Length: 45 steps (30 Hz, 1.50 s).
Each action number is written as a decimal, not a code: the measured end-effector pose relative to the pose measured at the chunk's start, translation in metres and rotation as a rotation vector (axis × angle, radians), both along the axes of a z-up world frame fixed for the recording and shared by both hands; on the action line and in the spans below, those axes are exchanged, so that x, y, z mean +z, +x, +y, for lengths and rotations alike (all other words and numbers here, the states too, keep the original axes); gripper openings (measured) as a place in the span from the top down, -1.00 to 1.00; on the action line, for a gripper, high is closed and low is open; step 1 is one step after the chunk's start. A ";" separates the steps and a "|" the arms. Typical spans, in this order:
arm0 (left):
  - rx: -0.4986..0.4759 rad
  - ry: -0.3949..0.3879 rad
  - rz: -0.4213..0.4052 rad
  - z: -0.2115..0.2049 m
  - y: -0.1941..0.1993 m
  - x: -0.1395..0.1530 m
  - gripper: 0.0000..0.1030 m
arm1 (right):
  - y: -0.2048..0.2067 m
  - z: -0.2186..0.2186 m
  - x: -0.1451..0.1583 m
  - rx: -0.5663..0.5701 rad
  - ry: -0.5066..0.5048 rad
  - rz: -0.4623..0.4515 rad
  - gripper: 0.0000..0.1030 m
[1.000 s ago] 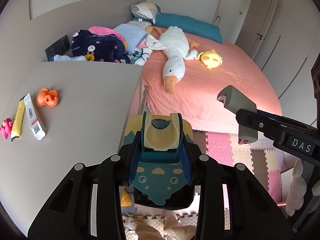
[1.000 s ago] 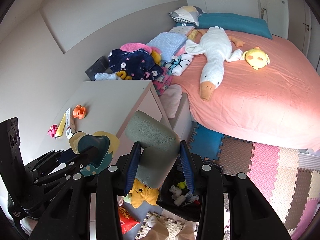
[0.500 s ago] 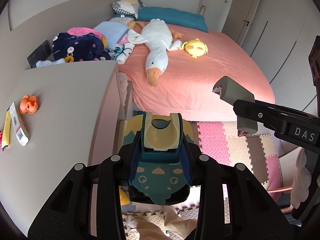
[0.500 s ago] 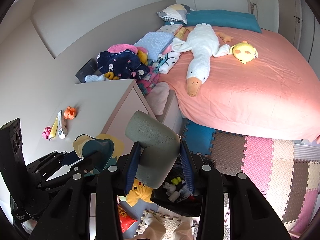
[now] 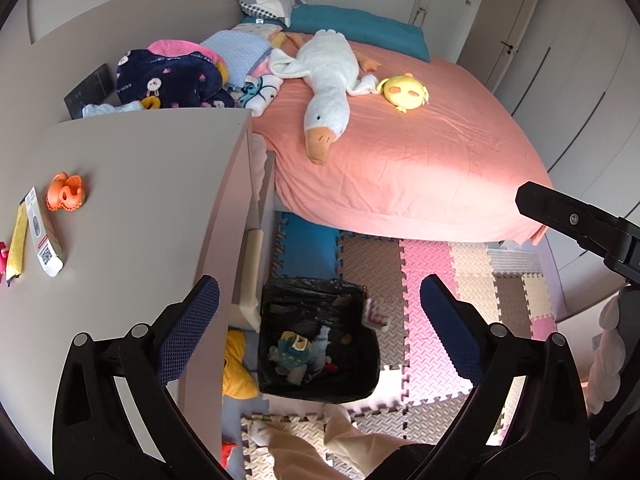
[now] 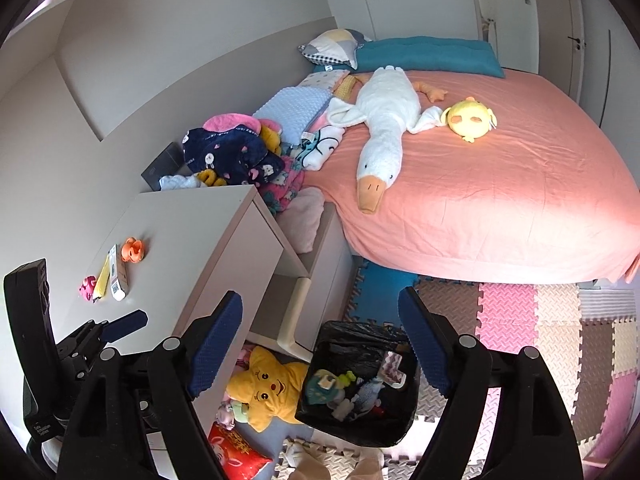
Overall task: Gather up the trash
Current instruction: 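Open both tools to drop the cup and block into the bin, then move both open tools back over the desk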
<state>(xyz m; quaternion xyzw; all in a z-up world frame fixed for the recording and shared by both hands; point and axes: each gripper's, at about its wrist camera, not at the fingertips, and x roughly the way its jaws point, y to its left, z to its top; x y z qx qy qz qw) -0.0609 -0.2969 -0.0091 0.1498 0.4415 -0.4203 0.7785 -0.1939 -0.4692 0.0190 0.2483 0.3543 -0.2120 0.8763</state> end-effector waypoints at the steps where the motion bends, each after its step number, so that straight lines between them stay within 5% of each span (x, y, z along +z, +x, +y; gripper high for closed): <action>1: 0.000 0.000 0.000 0.000 0.000 0.000 -0.88 | 0.000 0.000 0.000 0.000 0.001 0.000 -0.56; 16: 0.044 0.002 -0.001 0.020 0.009 -0.001 -0.88 | 0.016 0.017 -0.002 0.051 0.000 0.013 -0.56; 45: 0.311 0.029 0.013 0.137 0.074 -0.007 -0.88 | 0.132 0.108 -0.009 0.329 0.015 0.028 -0.56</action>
